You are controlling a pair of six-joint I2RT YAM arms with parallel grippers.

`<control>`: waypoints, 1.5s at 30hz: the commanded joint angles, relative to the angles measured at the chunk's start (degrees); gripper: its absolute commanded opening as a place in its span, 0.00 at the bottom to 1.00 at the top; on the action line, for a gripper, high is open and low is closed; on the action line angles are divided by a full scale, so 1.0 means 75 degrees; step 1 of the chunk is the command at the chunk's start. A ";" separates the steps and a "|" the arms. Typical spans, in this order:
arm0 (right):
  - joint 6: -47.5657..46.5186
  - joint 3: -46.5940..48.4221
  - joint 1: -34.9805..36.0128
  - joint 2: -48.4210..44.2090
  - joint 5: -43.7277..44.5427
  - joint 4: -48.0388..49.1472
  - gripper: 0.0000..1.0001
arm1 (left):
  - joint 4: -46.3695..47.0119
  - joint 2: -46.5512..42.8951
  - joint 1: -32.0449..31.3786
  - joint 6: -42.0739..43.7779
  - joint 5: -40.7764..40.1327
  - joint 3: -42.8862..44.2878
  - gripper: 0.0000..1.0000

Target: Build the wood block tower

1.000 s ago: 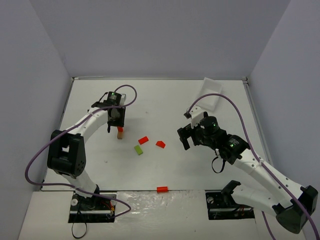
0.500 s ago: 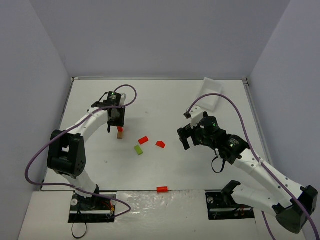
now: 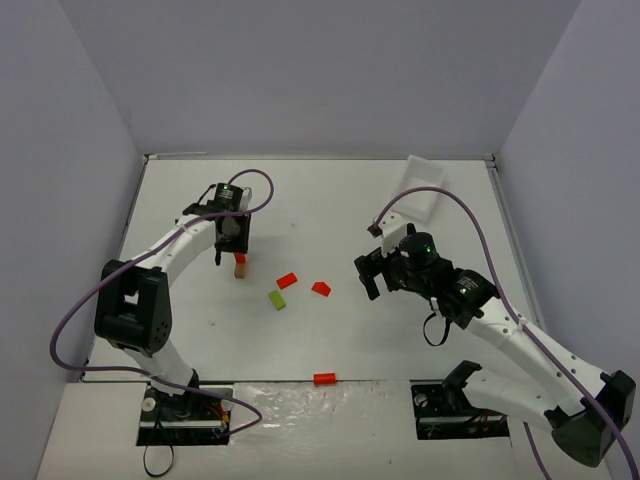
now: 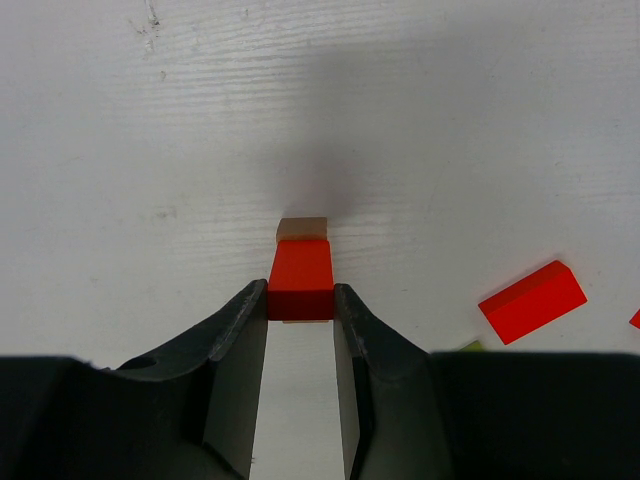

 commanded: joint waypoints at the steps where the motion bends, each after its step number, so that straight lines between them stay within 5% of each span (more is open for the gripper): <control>1: 0.0065 0.0294 -0.0047 0.0046 -0.0051 0.0369 1.00 | 0.0211 -0.0134 0.0041 -0.0081 -0.0059 0.0180 0.16; 32: 0.0061 0.0329 -0.0047 0.0076 -0.0074 0.0372 1.00 | -0.0122 -0.0652 -0.0019 -0.0418 -0.0131 0.0521 0.41; 40: 0.0094 0.0396 -0.0041 0.0091 -0.0074 0.0372 1.00 | -0.0789 -0.1736 -0.0652 -0.1774 -0.0747 0.0625 0.50; 45: 0.0166 0.0374 -0.0047 0.0053 -0.0074 0.0361 1.00 | -0.1314 -0.2253 -0.1414 -0.4043 -0.1334 0.0343 0.50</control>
